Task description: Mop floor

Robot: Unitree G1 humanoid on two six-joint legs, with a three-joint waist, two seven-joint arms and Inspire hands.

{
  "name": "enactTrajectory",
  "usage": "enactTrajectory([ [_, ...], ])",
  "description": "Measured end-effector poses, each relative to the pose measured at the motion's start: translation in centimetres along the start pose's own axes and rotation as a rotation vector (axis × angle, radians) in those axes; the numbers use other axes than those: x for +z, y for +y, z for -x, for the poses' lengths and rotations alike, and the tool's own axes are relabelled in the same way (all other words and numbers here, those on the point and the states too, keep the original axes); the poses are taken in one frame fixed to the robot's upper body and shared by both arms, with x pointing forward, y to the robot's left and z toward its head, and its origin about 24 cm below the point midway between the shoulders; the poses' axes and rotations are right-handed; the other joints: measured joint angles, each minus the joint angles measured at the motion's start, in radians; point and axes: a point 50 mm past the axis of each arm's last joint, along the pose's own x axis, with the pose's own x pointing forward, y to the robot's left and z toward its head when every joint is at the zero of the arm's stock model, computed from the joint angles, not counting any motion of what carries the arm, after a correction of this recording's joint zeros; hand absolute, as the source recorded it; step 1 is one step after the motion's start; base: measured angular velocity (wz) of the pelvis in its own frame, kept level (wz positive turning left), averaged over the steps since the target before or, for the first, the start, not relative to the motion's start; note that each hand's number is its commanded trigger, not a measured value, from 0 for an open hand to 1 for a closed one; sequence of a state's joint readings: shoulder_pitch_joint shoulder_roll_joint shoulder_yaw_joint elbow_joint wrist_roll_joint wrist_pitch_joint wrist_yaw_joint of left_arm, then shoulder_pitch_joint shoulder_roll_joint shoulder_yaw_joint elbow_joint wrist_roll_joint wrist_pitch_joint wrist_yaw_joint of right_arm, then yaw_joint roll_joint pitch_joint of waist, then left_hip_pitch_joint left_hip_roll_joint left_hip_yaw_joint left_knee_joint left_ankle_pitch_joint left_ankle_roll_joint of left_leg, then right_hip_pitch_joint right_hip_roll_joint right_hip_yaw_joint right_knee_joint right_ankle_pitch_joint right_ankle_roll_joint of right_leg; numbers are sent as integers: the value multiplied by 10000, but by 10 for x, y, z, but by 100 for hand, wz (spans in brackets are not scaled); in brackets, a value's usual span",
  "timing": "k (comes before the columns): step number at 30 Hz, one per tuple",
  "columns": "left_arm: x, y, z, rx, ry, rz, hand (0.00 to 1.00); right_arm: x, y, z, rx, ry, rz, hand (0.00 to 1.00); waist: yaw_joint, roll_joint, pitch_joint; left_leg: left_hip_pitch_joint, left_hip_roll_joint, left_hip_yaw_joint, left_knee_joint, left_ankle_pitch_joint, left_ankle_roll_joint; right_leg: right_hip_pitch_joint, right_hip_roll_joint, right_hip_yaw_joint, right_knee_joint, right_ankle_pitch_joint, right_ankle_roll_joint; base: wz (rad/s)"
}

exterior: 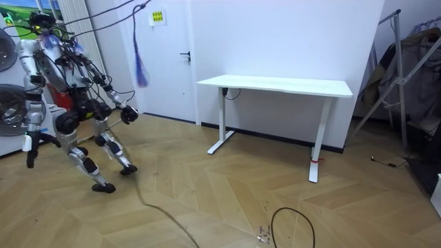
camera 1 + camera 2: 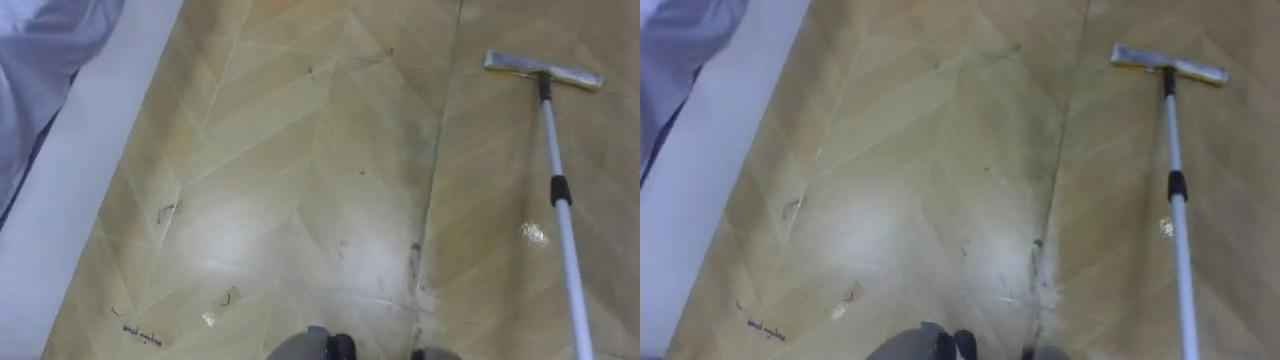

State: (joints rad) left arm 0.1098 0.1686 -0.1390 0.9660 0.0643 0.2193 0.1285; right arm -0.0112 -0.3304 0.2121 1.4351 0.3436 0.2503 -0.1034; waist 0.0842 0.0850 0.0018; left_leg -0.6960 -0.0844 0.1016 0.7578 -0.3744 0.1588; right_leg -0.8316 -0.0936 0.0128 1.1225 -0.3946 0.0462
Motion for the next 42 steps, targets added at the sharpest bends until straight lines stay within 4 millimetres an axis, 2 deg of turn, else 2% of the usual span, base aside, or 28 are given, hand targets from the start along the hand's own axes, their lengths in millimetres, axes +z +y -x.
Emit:
enactTrajectory([
  [2,-3,-5,1,-93,133,-277,0,-7,20,0,412,20,-114,100,-213,-13,21,493,27,-52,-441,-144,-168,-183,219,16,-2628,461,-266,-5],
  [5,-15,-13,2,-274,715,-347,0,-13,25,0,681,271,-271,100,-249,-169,99,1068,91,-191,-312,-664,-481,90,371,-230,-3724,1328,-589,1],
  [6,-18,-14,3,-307,853,-322,0,-12,24,0,665,302,-259,100,-193,-155,91,1176,193,-202,-169,-792,-572,238,433,-330,-3699,1356,-659,-12],
  [7,-23,-14,3,-328,1149,-219,0,-3,25,2,664,201,-163,100,-104,-234,123,1256,383,-201,374,-941,-805,410,465,-530,-3432,1212,-908,-17],
  [8,-25,-13,3,-304,1325,-93,0,8,23,4,627,52,-61,100,-78,-373,155,1028,552,-214,1442,-897,-917,510,559,-548,-3005,806,-1053,-18],
  [9,-26,-12,3,-237,1429,187,0,27,19,7,573,-233,-43,100,20,-510,157,542,787,-222,2751,-640,-1236,522,723,-560,-2519,394,-1168,-14],
  [10,-25,-12,3,-194,1422,361,0,38,17,10,558,-432,-28,100,72,-604,169,276,904,-228,3430,-407,-1338,521,816,-531,-2275,196,-1208,-20],
  [11,-25,-11,3,-111,1445,694,0,65,12,17,548,-1042,-35,100,147,-825,185,-227,1050,-246,4611,257,-1459,502,919,-488,-1813,-161,-1343,-20],
  [13,-21,-8,2,-52,1234,1067,0,110,8,34,560,-2183,-180,100,387,-1245,211,-798,1075,-283,5766,1297,-1581,479,1086,-327,-1329,-570,-1506,-19],
  [14,-18,-5,2,-3,1074,1163,0,139,4,48,639,-3001,-452,100,511,-1404,240,-1241,1090,-360,6038,1232,-1631,530,1320,-228,-1222,-724,-1503,-8],
  [15,-16,-3,2,36,960,1198,0,151,2,54,677,-3383,-549,100,559,-1446,267,-1440,1089,-352,5922,1088,-1597,594,1331,-237,-1176,-771,-1496,-6],
  [16,-16,0,2,119,869,1232,0,173,1,68,809,-4100,-587,100,724,-1636,399,-1821,1070,-330,5332,787,-1527,765,1343,-253,-1143,-889,-1558,-19],
  [17,-22,1,3,140,968,1219,0,189,1,78,1007,-4611,-707,100,934,-1718,414,-2134,1066,-302,4152,661,-1605,1012,1358,-317,-1275,-998,-1654,-20],
  [19,-27,2,4,103,1110,1244,0,195,2,83,1238,-4905,-778,100,999,-1656,410,-2197,1032,-249,1989,747,-1633,1625,1381,-334,-1541,-1303,-1540,6],
  [20,-35,2,5,97,1330,1121,0,187,2,78,1376,-4663,-872,100,1012,-1574,405,-2048,1048,-210,1071,1181,-1474,2215,1294,-379,-1697,-1607,-1447,33],
  [21,-41,3,6,7,1520,1026,0,169,1,65,1403,-4182,-843,100,929,-1457,306,-1704,951,-51,1020,1278,-1093,2719,1091,-438,-1849,-1927,-1246,39],
  [22,-41,3,5,-33,1557,1017,0,159,-1,58,1380,-3914,-842,100,881,-1509,226,-1523,818,34,1032,1134,-851,2912,944,-462,-1887,-2035,-1145,47],
  [23,-36,2,3,-160,1511,937,0,136,-7,45,1177,-3348,-815,100,886,-1426,235,-1161,575,166,1057,850,-500,3161,675,-435,-1658,-2036,-1037,34],
  [24,-33,2,2,-189,1471,905,0,125,-9,39,1066,-3063,-764,100,884,-1388,238,-997,459,229,1066,766,-358,3169,530,-413,-1338,-1936,-846,27],
  [25,-26,2,1,-196,1325,825,0,102,-14,29,778,-2411,-528,100,817,-1226,176,-712,189,257,1073,498,-199,3052,229,-410,-592,-1562,-310,22],
  [26,-17,2,0,-135,934,628,0,77,-21,19,420,-1646,-247,100,711,-995,119,-422,6,214,1039,295,-77,2908,92,-307,94,-1069,-66,20],
  [27,-14,3,-1,-76,751,531,0,65,-22,15,238,-1332,-23,100,688,-904,98,-260,-47,199,970,207,-35,2817,72,-191,312,-932,12,5],
  [30,-6,5,-2,259,451,205,0,28,-18,5,-230,-460,847,100,384,-431,28,533,-81,29,109,150,-39,1969,63,28,-326,-918,-15,-14],
  [32,-9,5,-2,317,631,120,0,4,-11,1,-229,47,1362,100,276,-368,-8,1376,109,39,-758,232,-181,2089,54,-51,-3217,-239,-182,-29],
  [34,-16,3,-2,283,974,-4,0,-8,-4,-1,-55,316,1565,100,-66,-457,40,2032,174,-146,-1183,217,-338,2673,52,-462,-4342,861,-284,4],
  [37,-29,-5,0,85,1678,64,0,-13,9,-1,343,461,1905,100,-53,-512,54,3248,541,-252,-2118,268,-692,3980,470,-712,-5528,1114,-549,-13],
  [39,-35,-10,1,-39,2021,91,0,-14,16,0,661,515,1980,100,-75,-718,121,4023,669,-303,-2808,367,-891,4751,661,-744,-6127,1192,-687,-4],
  [42,-41,-12,3,-92,2260,81,0,-17,20,0,907,697,2080,100,-330,-742,122,4631,726,-533,-3201,416,-1060,5535,796,-1037,-6743,1211,-804,22],
])
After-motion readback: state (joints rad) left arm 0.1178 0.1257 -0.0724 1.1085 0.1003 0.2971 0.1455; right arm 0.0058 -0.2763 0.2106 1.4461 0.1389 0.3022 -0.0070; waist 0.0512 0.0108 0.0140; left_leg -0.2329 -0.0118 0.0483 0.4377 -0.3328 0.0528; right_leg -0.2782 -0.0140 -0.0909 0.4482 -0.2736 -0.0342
